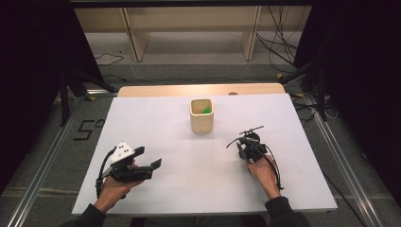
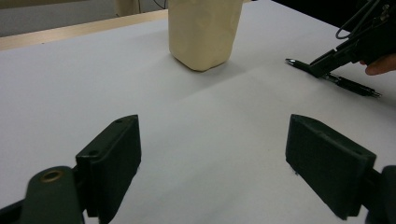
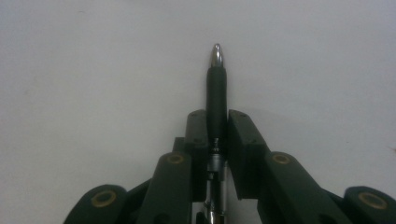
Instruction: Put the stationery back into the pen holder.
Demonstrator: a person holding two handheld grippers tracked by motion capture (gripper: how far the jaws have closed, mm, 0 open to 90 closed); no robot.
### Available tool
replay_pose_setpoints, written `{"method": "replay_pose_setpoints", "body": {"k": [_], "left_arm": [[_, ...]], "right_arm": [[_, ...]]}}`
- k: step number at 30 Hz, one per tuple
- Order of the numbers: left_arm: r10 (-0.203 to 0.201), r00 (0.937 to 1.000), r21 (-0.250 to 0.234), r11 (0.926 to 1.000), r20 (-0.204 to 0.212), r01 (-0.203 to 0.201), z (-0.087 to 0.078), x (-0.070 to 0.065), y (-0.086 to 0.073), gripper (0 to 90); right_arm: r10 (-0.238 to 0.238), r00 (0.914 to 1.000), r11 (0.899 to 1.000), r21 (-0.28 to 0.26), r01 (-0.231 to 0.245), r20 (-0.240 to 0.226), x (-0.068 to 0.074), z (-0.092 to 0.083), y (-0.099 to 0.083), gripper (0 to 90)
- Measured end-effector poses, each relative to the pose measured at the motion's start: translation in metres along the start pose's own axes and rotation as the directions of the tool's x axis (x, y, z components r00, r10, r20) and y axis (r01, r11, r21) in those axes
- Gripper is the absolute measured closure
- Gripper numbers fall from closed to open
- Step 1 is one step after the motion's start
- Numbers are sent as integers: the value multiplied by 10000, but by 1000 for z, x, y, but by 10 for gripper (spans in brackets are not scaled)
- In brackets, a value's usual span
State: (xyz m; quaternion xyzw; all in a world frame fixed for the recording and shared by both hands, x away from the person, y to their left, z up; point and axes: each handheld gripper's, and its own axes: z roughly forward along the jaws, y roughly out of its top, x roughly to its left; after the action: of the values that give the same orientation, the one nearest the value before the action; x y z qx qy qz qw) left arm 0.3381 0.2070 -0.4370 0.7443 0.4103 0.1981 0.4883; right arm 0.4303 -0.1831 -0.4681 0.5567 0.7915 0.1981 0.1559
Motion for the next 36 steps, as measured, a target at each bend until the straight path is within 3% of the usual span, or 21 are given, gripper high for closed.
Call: {"method": "replay_pose_setpoints", "body": {"k": [19, 28, 36], "left_arm": [[-15, 10000, -49, 10000, -14, 15, -1, 1, 1, 177], [-36, 10000, -38, 10000, -19, 35, -1, 2, 1, 177], [-35, 10000, -39, 10000, -23, 35, -1, 2, 0, 177]], "right_arm": [[-426, 9985, 9991, -82, 424, -349, -3, -7, 1, 801], [-255, 9972, 9960, -869, 194, -697, -10, -22, 3, 800], [-104, 9938, 9853, -1705, -86, -1104, -13, -34, 6, 800]]}}
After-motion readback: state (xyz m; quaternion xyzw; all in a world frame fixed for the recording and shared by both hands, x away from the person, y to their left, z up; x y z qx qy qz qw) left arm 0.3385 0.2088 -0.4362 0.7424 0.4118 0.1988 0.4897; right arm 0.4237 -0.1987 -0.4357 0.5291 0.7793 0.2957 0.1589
